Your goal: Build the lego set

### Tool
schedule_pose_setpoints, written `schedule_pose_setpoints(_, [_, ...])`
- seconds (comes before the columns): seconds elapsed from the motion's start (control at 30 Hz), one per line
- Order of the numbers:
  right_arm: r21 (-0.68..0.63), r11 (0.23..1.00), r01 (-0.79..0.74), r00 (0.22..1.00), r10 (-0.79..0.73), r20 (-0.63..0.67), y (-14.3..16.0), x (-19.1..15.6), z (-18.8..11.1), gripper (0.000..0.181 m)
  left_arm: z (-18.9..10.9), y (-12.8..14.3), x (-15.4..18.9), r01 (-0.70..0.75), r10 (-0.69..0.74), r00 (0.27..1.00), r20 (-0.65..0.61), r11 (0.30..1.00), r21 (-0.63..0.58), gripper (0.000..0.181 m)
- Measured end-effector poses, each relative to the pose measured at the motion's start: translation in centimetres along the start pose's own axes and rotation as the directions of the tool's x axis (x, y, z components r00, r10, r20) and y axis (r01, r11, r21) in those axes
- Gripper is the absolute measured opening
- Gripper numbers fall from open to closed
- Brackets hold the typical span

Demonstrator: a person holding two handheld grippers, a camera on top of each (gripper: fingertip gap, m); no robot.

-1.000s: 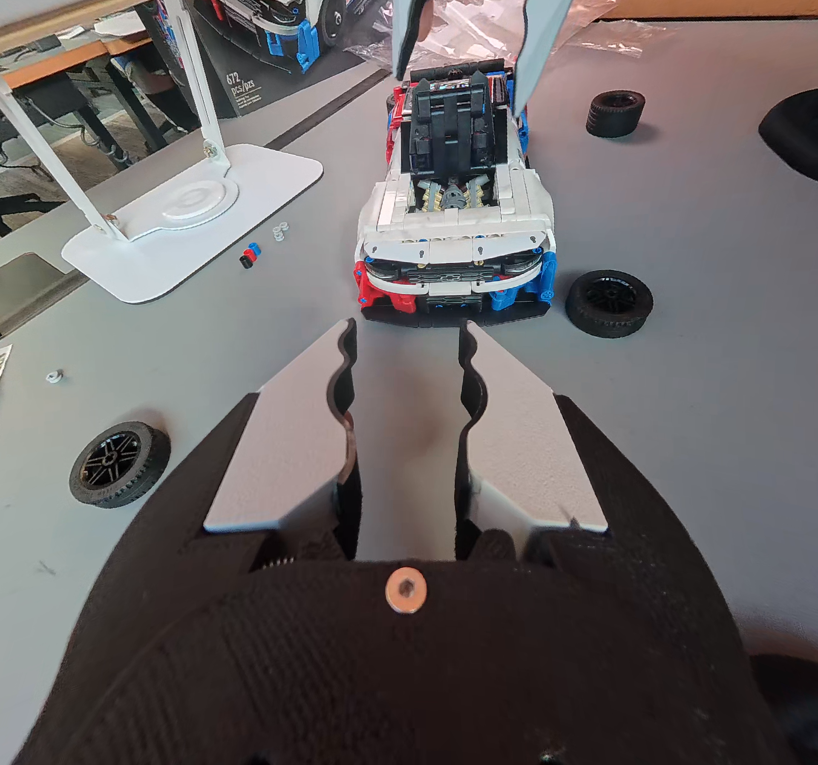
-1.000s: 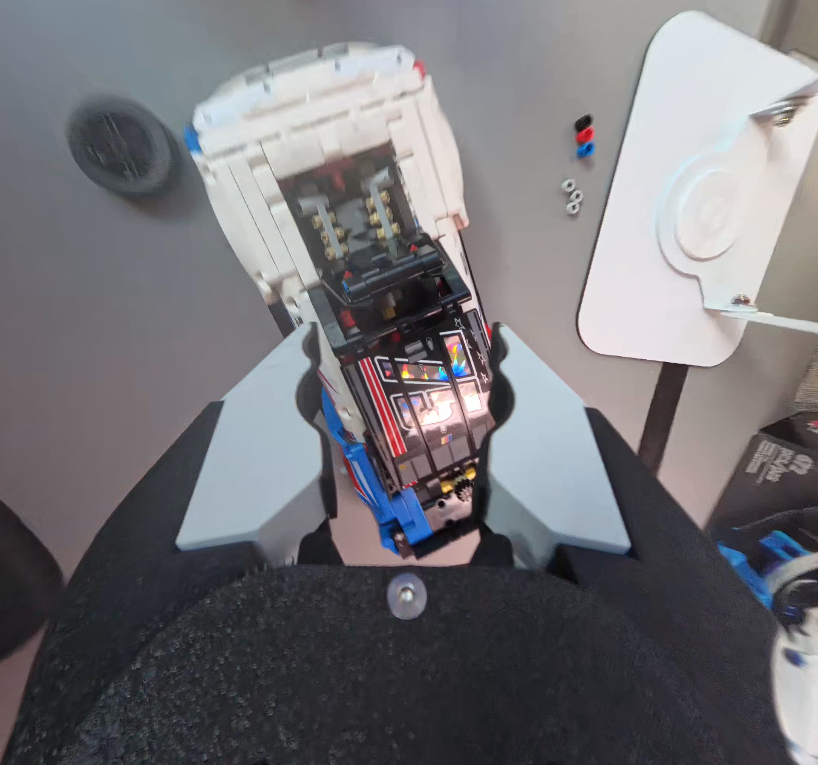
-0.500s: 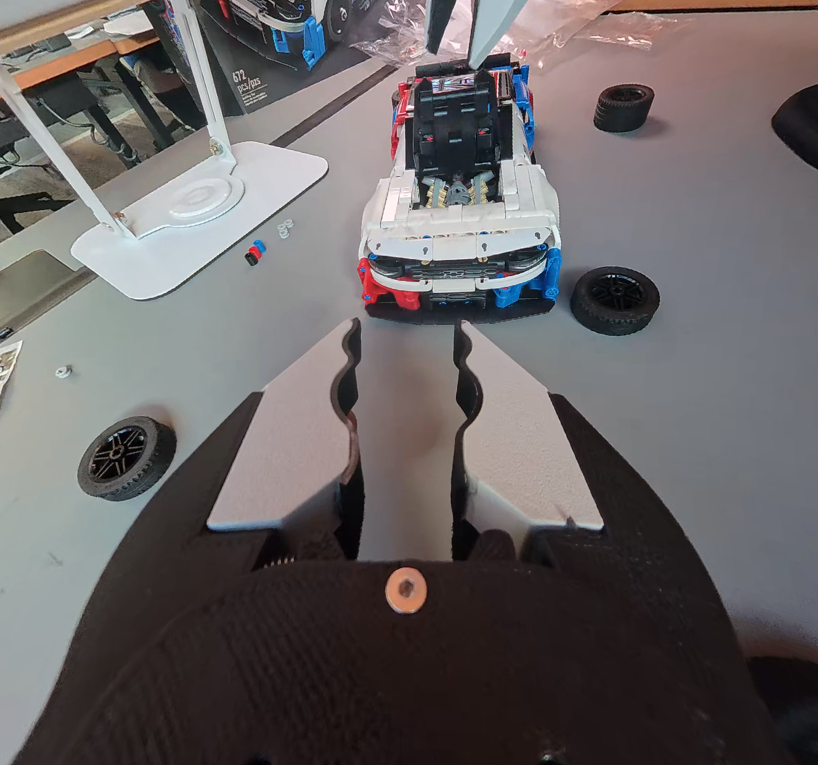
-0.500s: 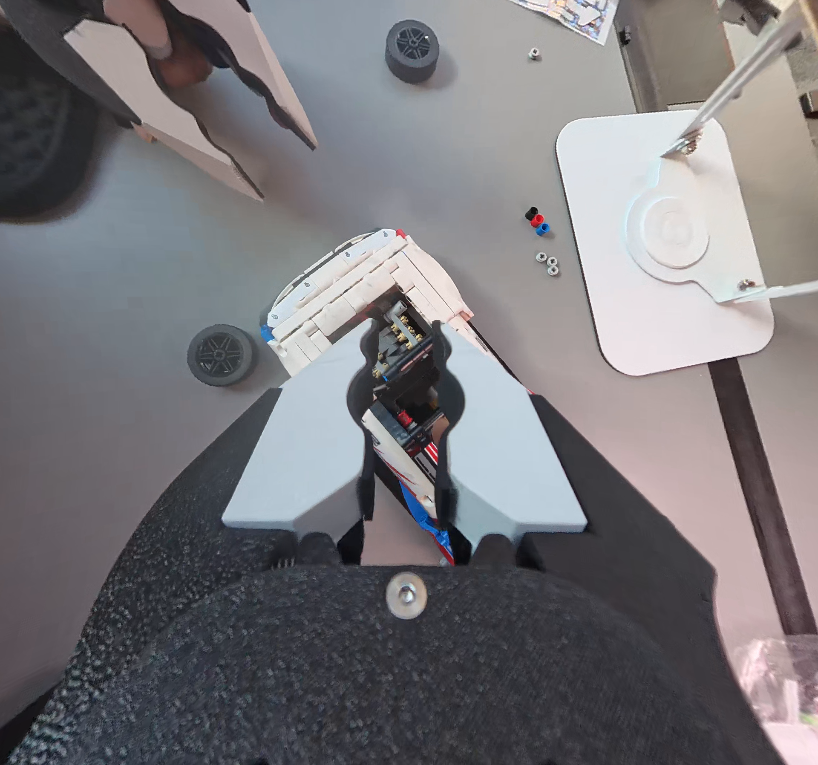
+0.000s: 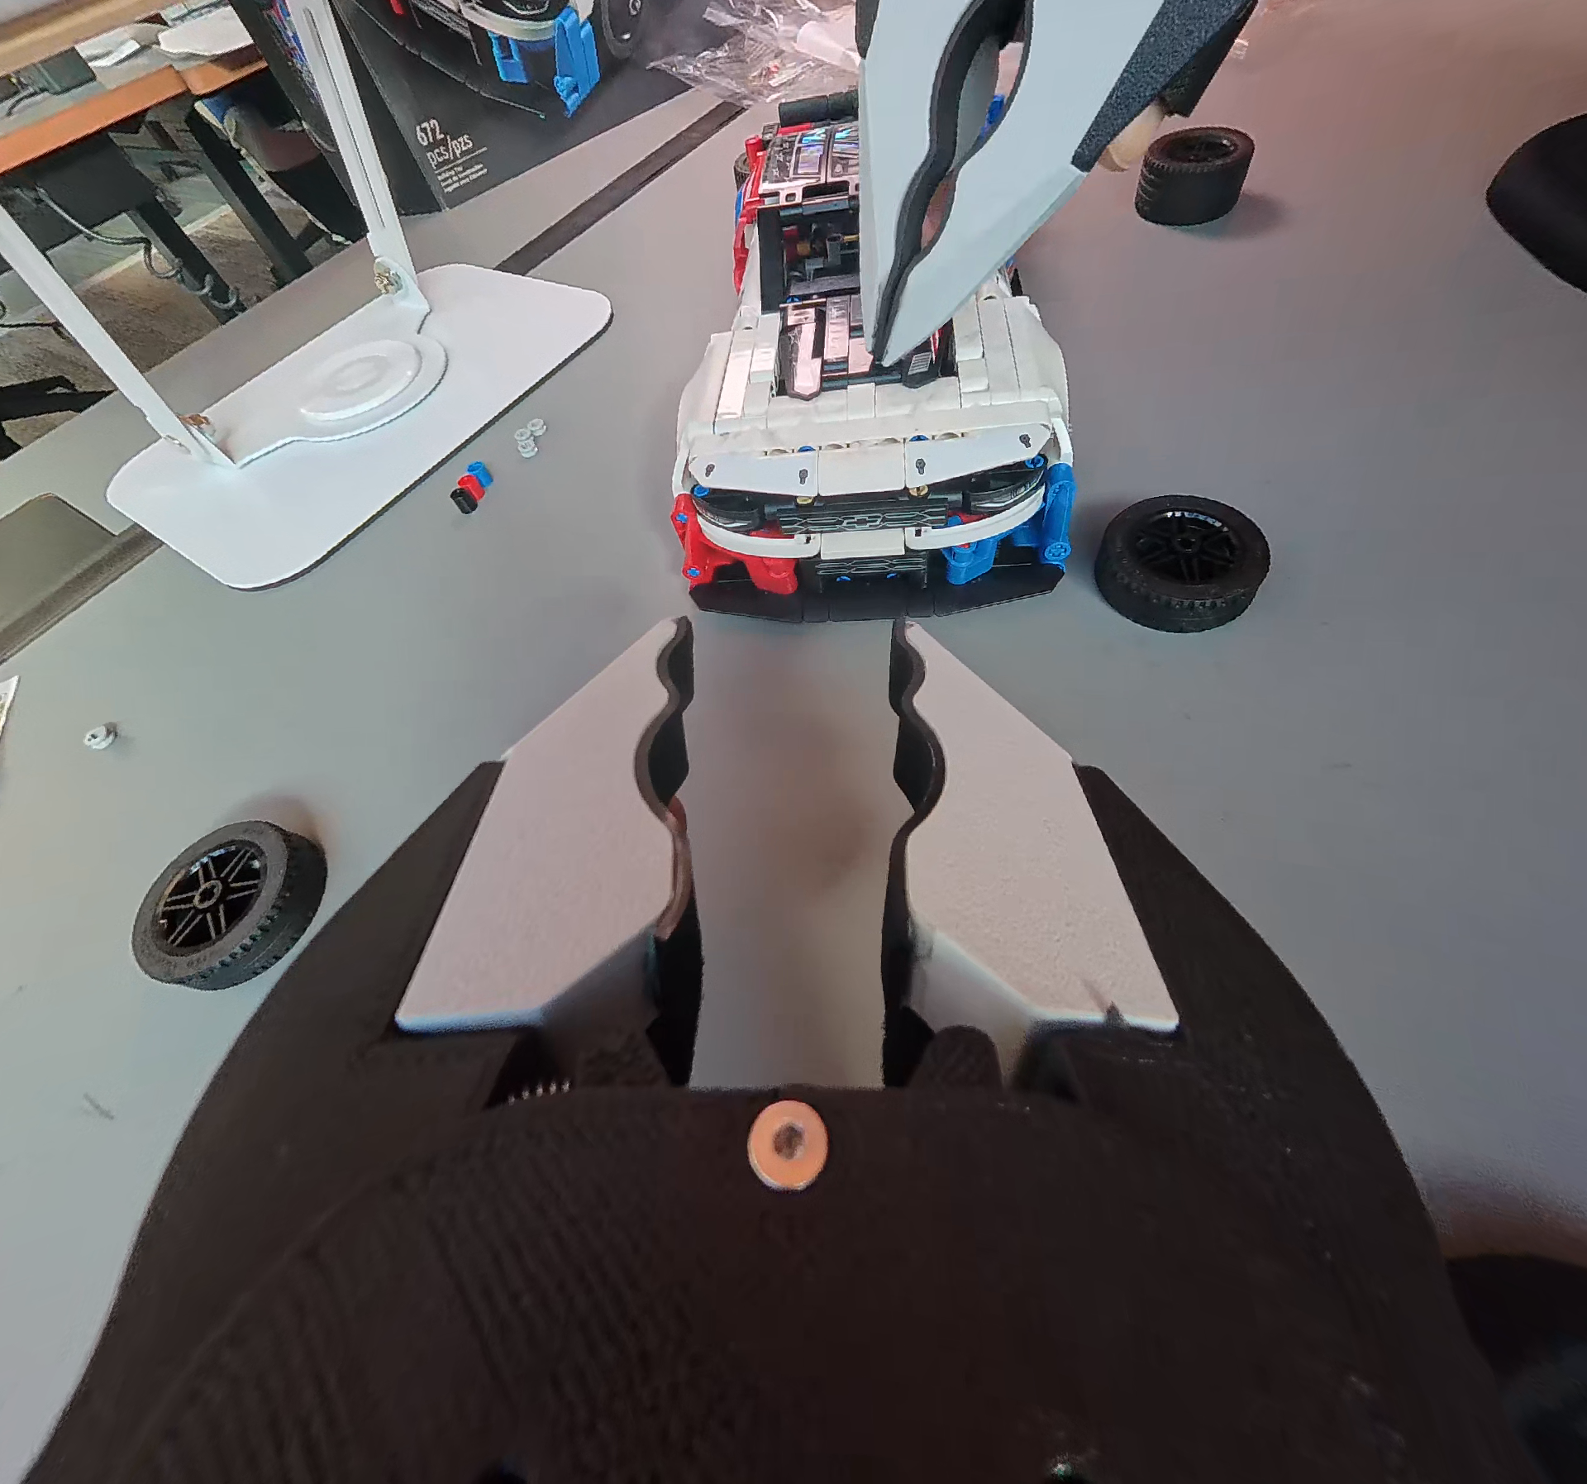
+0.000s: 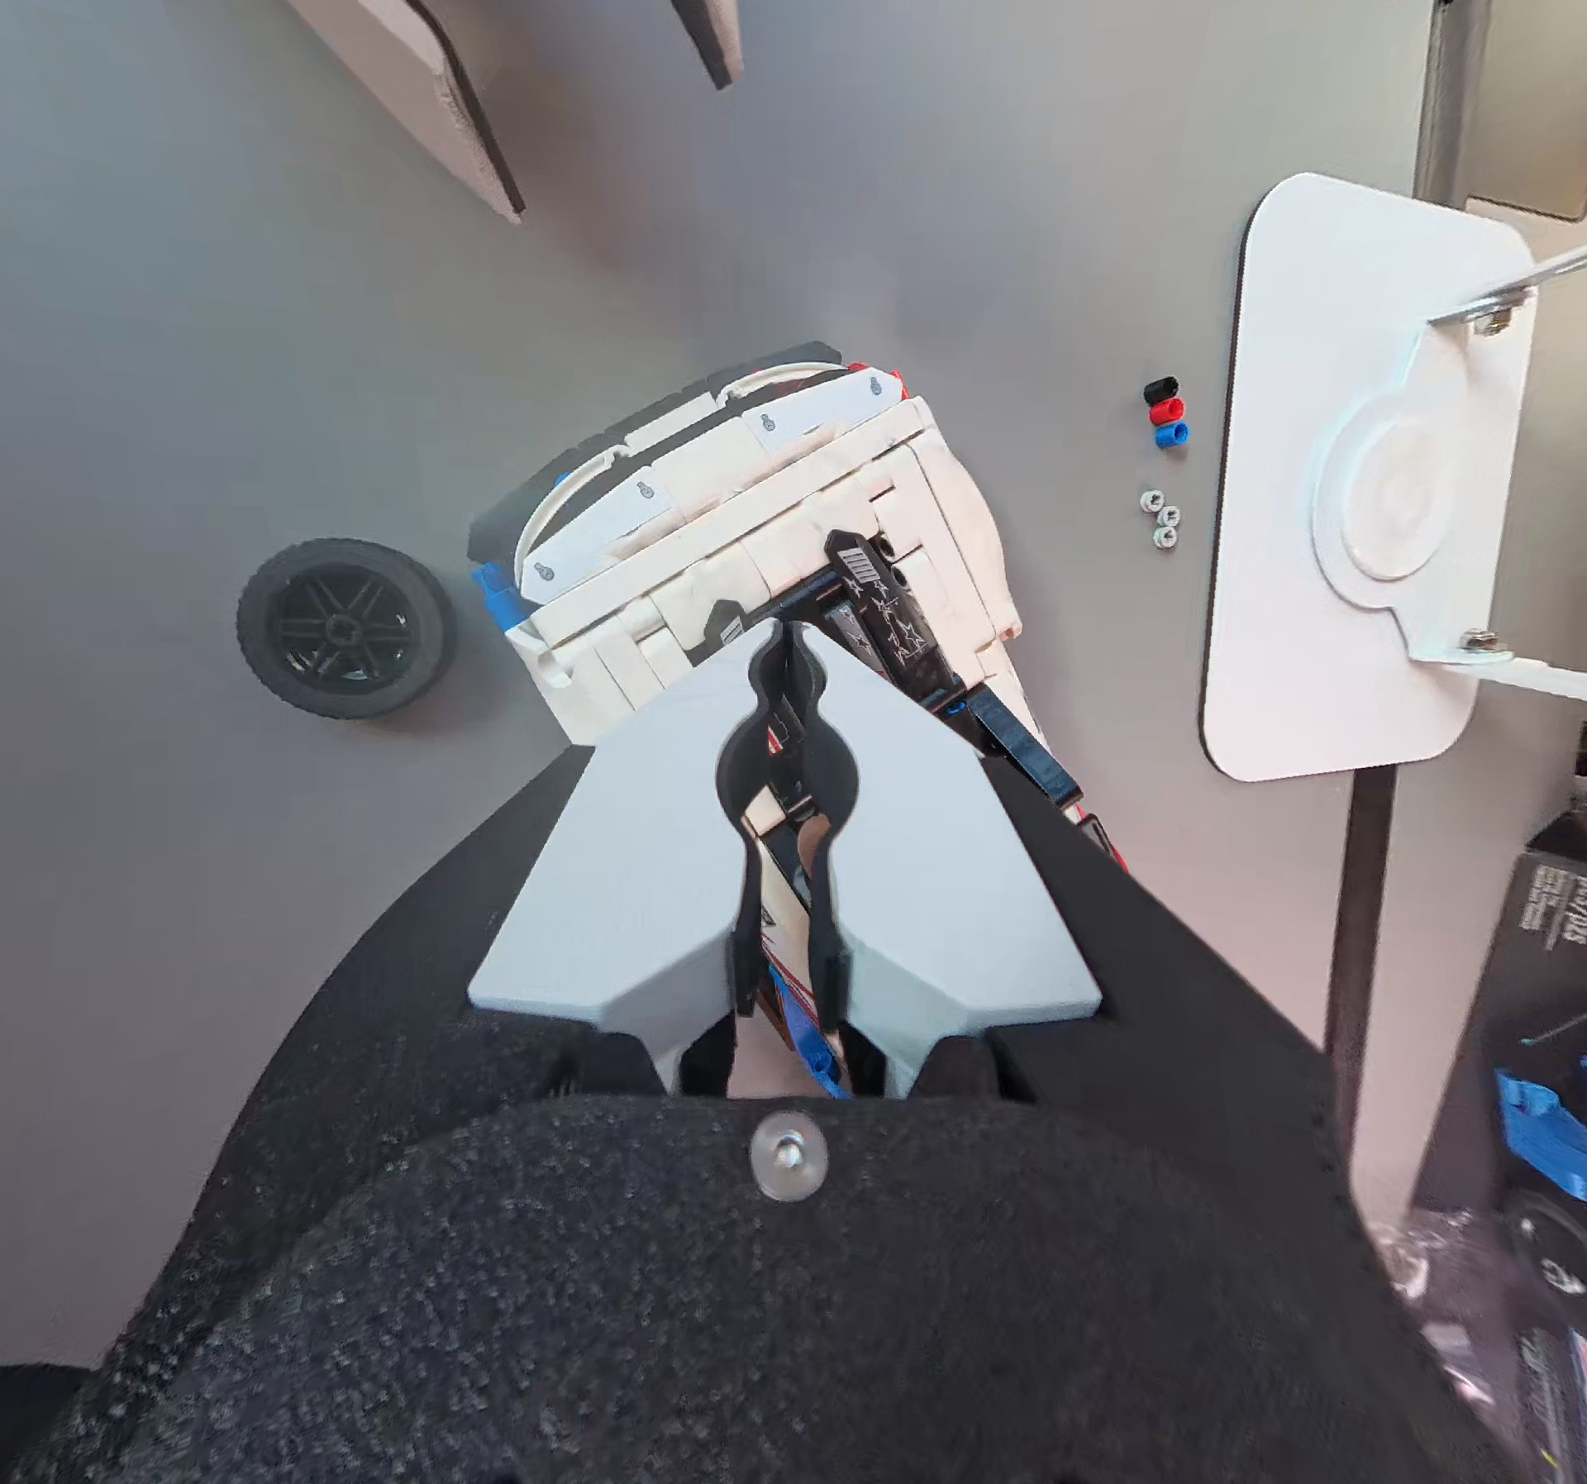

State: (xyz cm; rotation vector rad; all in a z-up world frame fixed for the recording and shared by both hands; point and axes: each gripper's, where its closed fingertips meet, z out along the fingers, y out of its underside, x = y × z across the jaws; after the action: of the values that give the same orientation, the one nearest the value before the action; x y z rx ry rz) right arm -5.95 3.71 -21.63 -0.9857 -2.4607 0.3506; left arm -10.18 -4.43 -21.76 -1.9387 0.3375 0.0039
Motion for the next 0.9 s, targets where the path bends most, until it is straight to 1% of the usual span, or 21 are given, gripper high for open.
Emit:
schedule_pose_setpoints(0.03, [-0.009,1.0,0.011,1.0,-0.012,-0.015,0.0,0.0,-0.1,0.0,0.0,0.0,0.0,-0.003,0.003,1.0,-0.001,1.0,-0.003,0.044])
schedule_pose_setpoints(0.07, [-0.001,1.0,-0.001,0.999,0.001,-0.035,0.1,0.2,-0.4,0.003,0.1,0.1,0.1,-0.008,0.008,1.0,-0.001,1.0,-0.006,0.045])
schedule_pose_setpoints(0.1, [0.029,0.999,-0.026,0.999,0.027,-0.04,0.1,0.2,-0.9,0.013,0.1,0.1,0.1,-0.014,0.014,1.0,0.0,1.0,-0.007,0.045])
schedule_pose_setpoints(0.13, [0.091,0.994,-0.059,0.997,0.064,-0.048,-0.1,0.4,-1.7,0.014,0.1,0.1,0.2,-0.019,0.019,1.0,0.001,1.0,-0.008,0.046])
schedule_pose_setpoints(0.2, [0.255,0.959,-0.122,0.99,0.137,-0.042,-0.4,0.1,-3.9,0.016,0.1,0.1,0.3,-0.029,0.029,1.0,0.0,1.0,-0.012,0.047])
schedule_pose_setpoints(0.27, [0.347,0.919,-0.188,0.977,0.21,-0.027,0.6,-1.2,-5.6,0.015,0.3,0.2,0.4,-0.038,0.038,0.999,0.001,0.999,-0.023,0.048])
schedule_pose_setpoints(0.3, [0.362,0.905,-0.222,0.97,0.243,-0.014,1.4,-2.3,-5.9,0.014,0.4,0.2,0.5,-0.043,0.043,0.999,-0.002,0.999,-0.027,0.049])
schedule_pose_setpoints(0.4, [0.352,0.89,-0.29,0.956,0.29,0.053,3.1,-6.9,-5.0,0.02,0.8,-0.1,2.1,-0.061,0.058,0.996,-0.066,0.997,-0.043,0.049])
schedule_pose_setpoints(0.47, [0.321,0.903,-0.286,0.958,0.268,0.099,3.2,-9.9,-3.7,0.029,1.0,-0.2,4.5,-0.106,0.093,0.979,-0.179,0.992,-0.068,0.041])
schedule_pose_setpoints(0.5, [0.299,0.914,-0.273,0.962,0.252,0.108,3.1,-10.7,-3.0,0.033,1.1,-0.2,5.4,-0.135,0.114,0.969,-0.22,0.987,-0.083,0.036])
schedule_pose_setpoints(0.57, [0.238,0.936,-0.26,0.961,0.227,0.156,2.7,-11.8,-1.6,0.047,1.4,-0.2,5.9,-0.19,0.166,0.963,-0.214,0.977,-0.099,0.033])
schedule_pose_setpoints(0.63, [0.171,0.955,-0.241,0.958,0.205,0.201,2.1,-12.1,-0.5,0.063,1.5,-0.3,5.8,-0.191,0.168,0.966,-0.197,0.976,-0.103,0.033])
schedule_pose_setpoints(0.67, [0.155,0.963,-0.219,0.96,0.185,0.209,1.6,-11.9,-0.1,0.065,1.4,-0.3,5.8,-0.175,0.153,0.969,-0.196,0.979,-0.105,0.033])
schedule_pose_setpoints(0.73, [0.118,0.975,-0.19,0.963,0.161,0.216,0.9,-11.5,0.7,0.064,1.1,0.1,5.8,-0.152,0.128,0.972,-0.196,0.983,-0.108,0.033])
schedule_pose_setpoints(0.77, [0.109,0.975,-0.196,0.958,0.166,0.234,0.5,-11.4,1.0,0.057,0.8,0.2,5.9,-0.139,0.115,0.972,-0.203,0.984,-0.107,0.032])
schedule_pose_setpoints(0.8, [0.106,0.973,-0.205,0.954,0.175,0.242,0.3,-11.2,1.1,0.044,0.6,0.3,6.0,-0.121,0.096,0.972,-0.213,0.987,-0.106,0.032])
schedule_pose_setpoints(0.83, [0.111,0.972,-0.206,0.953,0.173,0.251,0.2,-11.1,1.2,0.042,0.4,0.2,6.2,-0.1,0.076,0.972,-0.221,0.99,-0.1,0.031])
schedule_pose_setpoints(0.87, [0.136,0.973,-0.185,0.956,0.147,0.254,0.1,-11.2,1.1,0.042,0.1,-0.1,6.4,-0.078,0.056,0.972,-0.23,0.993,-0.087,0.031])
schedule_pose_setpoints(0.9, [0.2,0.967,-0.156,0.963,0.104,0.249,-0.4,-11.3,0.8,0.042,-0.1,-0.4,6.6,-0.058,0.04,0.969,-0.242,0.996,-0.069,0.031])
